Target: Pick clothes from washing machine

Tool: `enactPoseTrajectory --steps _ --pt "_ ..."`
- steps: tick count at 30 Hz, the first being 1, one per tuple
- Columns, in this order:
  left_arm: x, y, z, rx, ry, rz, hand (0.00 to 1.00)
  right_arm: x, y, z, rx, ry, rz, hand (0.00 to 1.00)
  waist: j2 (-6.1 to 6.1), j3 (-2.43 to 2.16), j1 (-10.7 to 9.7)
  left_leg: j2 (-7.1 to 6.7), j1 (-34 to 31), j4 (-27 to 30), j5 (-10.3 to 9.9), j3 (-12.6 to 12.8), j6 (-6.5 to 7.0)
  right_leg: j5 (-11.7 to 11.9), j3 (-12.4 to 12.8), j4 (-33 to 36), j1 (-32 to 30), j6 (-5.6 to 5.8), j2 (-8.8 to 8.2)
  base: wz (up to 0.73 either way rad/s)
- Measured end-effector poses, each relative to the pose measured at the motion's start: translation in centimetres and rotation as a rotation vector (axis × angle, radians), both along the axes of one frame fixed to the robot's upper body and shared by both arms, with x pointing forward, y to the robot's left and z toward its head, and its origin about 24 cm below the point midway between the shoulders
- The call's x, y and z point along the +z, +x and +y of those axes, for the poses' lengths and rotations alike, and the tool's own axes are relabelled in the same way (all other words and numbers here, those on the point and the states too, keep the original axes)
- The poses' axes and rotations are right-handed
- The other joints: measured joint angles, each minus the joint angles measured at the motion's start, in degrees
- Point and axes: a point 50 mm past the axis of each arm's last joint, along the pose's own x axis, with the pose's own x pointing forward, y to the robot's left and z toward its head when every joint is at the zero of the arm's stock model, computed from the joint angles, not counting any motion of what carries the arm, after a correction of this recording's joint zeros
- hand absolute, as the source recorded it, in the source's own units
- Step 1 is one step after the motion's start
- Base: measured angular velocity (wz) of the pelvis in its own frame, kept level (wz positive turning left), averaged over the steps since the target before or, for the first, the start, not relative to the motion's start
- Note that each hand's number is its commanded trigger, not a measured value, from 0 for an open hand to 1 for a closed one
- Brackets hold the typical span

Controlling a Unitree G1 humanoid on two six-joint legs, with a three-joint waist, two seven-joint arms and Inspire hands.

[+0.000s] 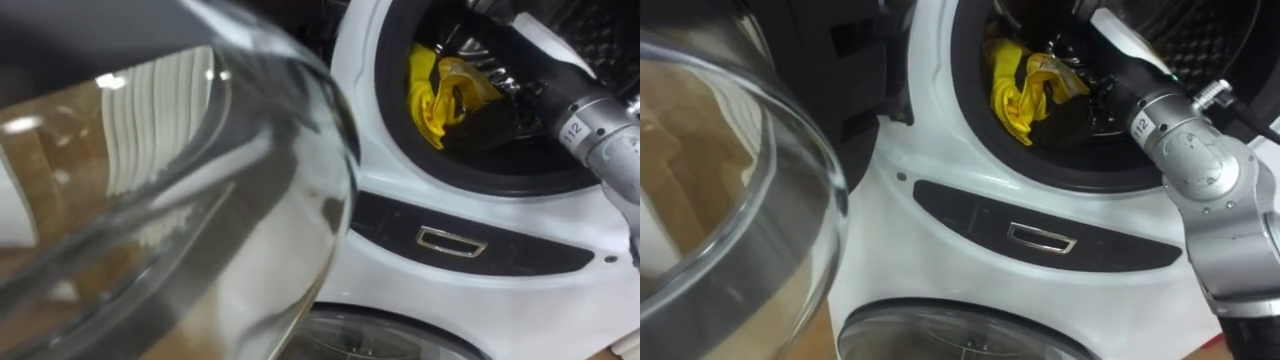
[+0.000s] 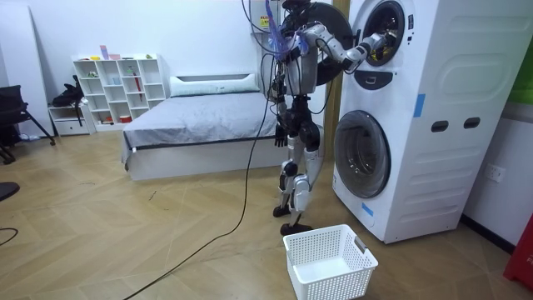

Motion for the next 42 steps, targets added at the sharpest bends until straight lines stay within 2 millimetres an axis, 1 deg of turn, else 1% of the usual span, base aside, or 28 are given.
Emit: enactPoseTrajectory --steps 2,5,6,11,14,17,19,20,21,22,24,25,27,30,31,34,35,36,37,38,40,42 --pt "0.0 -0.3 0.0 -0.013 0.001 0.014 0.0 -0.1 0.0 0.1 0.012 -0.012 0.02 1.0 0.12 0.09 0.1 -0.05 0.3 0.0 0.0 0.0 -0.01 0.0 0.0 0.0 0.3 0.0 0.07 0.0" --pt "-0.1 -0.3 -0.1 -0.028 -0.002 0.021 0.0 -0.3 0.0 0.2 0.028 -0.027 0.044 1.0 0.01 0.06 0.1 -0.02 0.7 -0.2 0.0 0.1 -0.01 0.0 0.0 0.0 0.5 0.0 0.14 -0.01" --pt "-0.1 -0.3 -0.1 -0.029 -0.002 0.022 0.0 -0.4 0.0 0.3 0.034 -0.03 0.052 1.0 0.07 0.17 0.1 0.02 0.9 -0.2 0.0 0.2 -0.01 0.0 0.1 0.0 0.6 0.0 0.16 -0.04" --pt "0.0 0.3 -0.1 -0.054 0.001 0.01 0.0 -0.5 0.1 0.3 0.026 -0.033 0.059 1.0 -0.13 0.26 0.2 0.15 0.9 -0.2 0.0 0.2 -0.05 0.0 0.0 0.0 0.7 0.0 0.22 0.0" --pt "0.1 0.4 0.1 -0.055 0.005 0.008 0.0 -0.5 0.1 0.3 0.023 -0.038 0.059 1.0 -0.44 0.27 0.2 0.06 0.9 -0.3 0.0 0.2 -0.09 0.0 0.1 0.0 0.7 0.0 0.35 0.0" --pt "0.0 0.3 0.1 -0.054 0.004 0.012 0.0 -0.5 0.0 0.2 0.026 -0.034 0.062 1.0 -0.59 0.17 0.0 0.1 0.9 -0.3 0.0 0.1 -0.16 0.0 0.1 0.0 0.7 -0.01 0.4 0.0" --pt "0.0 0.0 0.1 -0.053 0.004 0.015 0.0 -0.4 0.0 0.2 0.03 -0.026 0.063 1.0 -0.82 0.0 -0.1 0.09 1.0 -0.4 0.0 0.2 -0.16 0.0 0.1 0.0 0.7 -0.01 0.4 0.0" --pt "0.1 0.0 0.2 -0.056 0.005 0.012 0.0 -0.4 0.0 0.2 0.031 -0.025 0.063 1.0 -0.6 0.16 -0.1 0.09 1.0 -0.4 0.0 0.2 -0.16 0.0 0.1 0.0 0.7 -0.01 0.39 0.0" --pt "0.1 -0.1 0.2 -0.056 0.007 0.009 0.0 -0.4 0.0 0.2 0.034 -0.024 0.061 1.0 -0.83 -0.02 -0.1 0.1 1.0 -0.4 0.0 0.2 -0.16 0.0 0.3 -0.1 0.7 -0.01 0.41 0.0" --pt "0.1 -0.1 0.3 -0.057 0.008 0.007 0.0 -0.4 -0.1 0.3 0.037 -0.022 0.061 1.0 -0.67 0.1 -0.2 0.1 1.0 -0.4 0.0 0.2 -0.16 0.0 0.6 -0.1 0.7 -0.01 0.45 0.0" --pt "0.2 -0.1 0.3 -0.061 0.013 -0.005 0.0 0.0 -0.3 0.5 0.045 -0.032 0.042 1.0 -0.67 0.07 -0.2 0.09 1.0 -0.4 0.0 0.2 -0.16 0.0 0.9 -0.1 0.6 -0.01 0.49 0.0" --pt "0.2 -0.1 0.3 -0.062 0.013 -0.008 0.0 0.1 -0.4 0.6 0.05 -0.036 0.033 1.0 -0.53 0.15 -0.2 0.09 1.0 -0.4 0.0 0.2 -0.16 0.0 1.1 -0.1 0.6 -0.01 0.49 0.0" --pt "0.2 -0.2 0.4 -0.061 0.022 -0.012 0.0 0.5 -1.4 1.2 0.071 -0.054 -0.011 1.0 -0.22 0.14 -0.1 0.09 1.0 -0.5 0.0 0.2 -0.16 0.0 1.5 -0.1 0.4 -0.01 0.54 -0.03" --pt "0.2 -0.4 0.4 -0.06 0.036 -0.015 0.0 0.5 -2.6 1.7 0.093 -0.057 -0.054 1.0 0.31 0.33 -0.3 0.08 1.5 -0.5 0.0 0.6 -0.16 0.0 1.8 -0.1 0.8 -0.01 0.49 -0.04" --pt "0.1 -0.5 0.4 -0.059 0.035 -0.013 0.0 0.5 -2.7 1.7 0.095 -0.056 -0.056 1.0 0.46 0.37 -0.4 0.07 1.7 -0.5 0.0 0.6 -0.16 0.0 1.9 -0.1 1.0 -0.01 0.47 -0.04" --pt "0.1 -0.6 0.3 -0.054 0.043 -0.015 0.0 0.8 -3.9 1.9 0.108 -0.043 -0.102 1.0 0.98 0.2 -0.9 0.06 1.9 -1.0 0.0 0.9 -0.16 0.0 2.3 -0.1 0.8 0.0 0.42 -0.05" --pt "0.1 -0.7 0.3 -0.054 0.048 -0.02 0.0 1.0 -4.8 2.1 0.123 -0.025 -0.133 1.0 1.23 0.18 -0.9 0.07 2.0 -1.3 0.0 1.0 -0.16 0.0 2.6 -0.1 0.8 0.0 0.42 -0.04" --pt "0.1 -0.9 0.1 -0.052 0.053 -0.021 0.0 1.1 -5.5 2.4 0.143 0.006 -0.162 1.0 1.51 0.07 -1.6 0.08 2.2 -1.3 0.0 1.1 -0.16 0.0 3.0 -0.1 0.8 -0.01 0.42 -0.04" --pt "0.0 -1.1 0.0 -0.051 0.054 -0.02 0.0 1.1 -5.8 2.5 0.156 0.029 -0.175 1.0 1.64 0.01 -1.7 0.11 2.3 -1.3 0.0 1.4 -0.16 0.0 3.0 -0.1 0.9 0.0 0.41 -0.1" --pt "-0.1 -1.2 -0.3 -0.048 0.047 -0.022 0.0 1.2 -6.5 2.5 0.174 0.075 -0.196 1.0 2.04 0.08 -1.9 0.34 2.5 -1.3 -0.1 1.8 -0.14 0.0 3.1 -0.1 0.9 0.0 0.41 -0.13" --pt "-0.2 -1.4 -0.7 -0.046 0.037 -0.023 0.0 1.2 -7.6 2.3 0.204 0.144 -0.212 1.0 2.78 0.31 -2.4 0.34 2.8 -1.3 -0.1 1.9 -0.04 0.0 3.1 -0.1 1.2 -0.01 0.36 -0.05" --pt "-0.4 -2.5 -0.8 -0.04 0.039 -0.005 0.0 0.6 -9.2 2.0 0.244 0.245 -0.212 1.0 3.33 0.12 -3.6 0.31 3.1 -1.3 -0.1 1.9 -0.03 0.0 3.2 -0.1 1.7 -0.01 0.36 0.03"
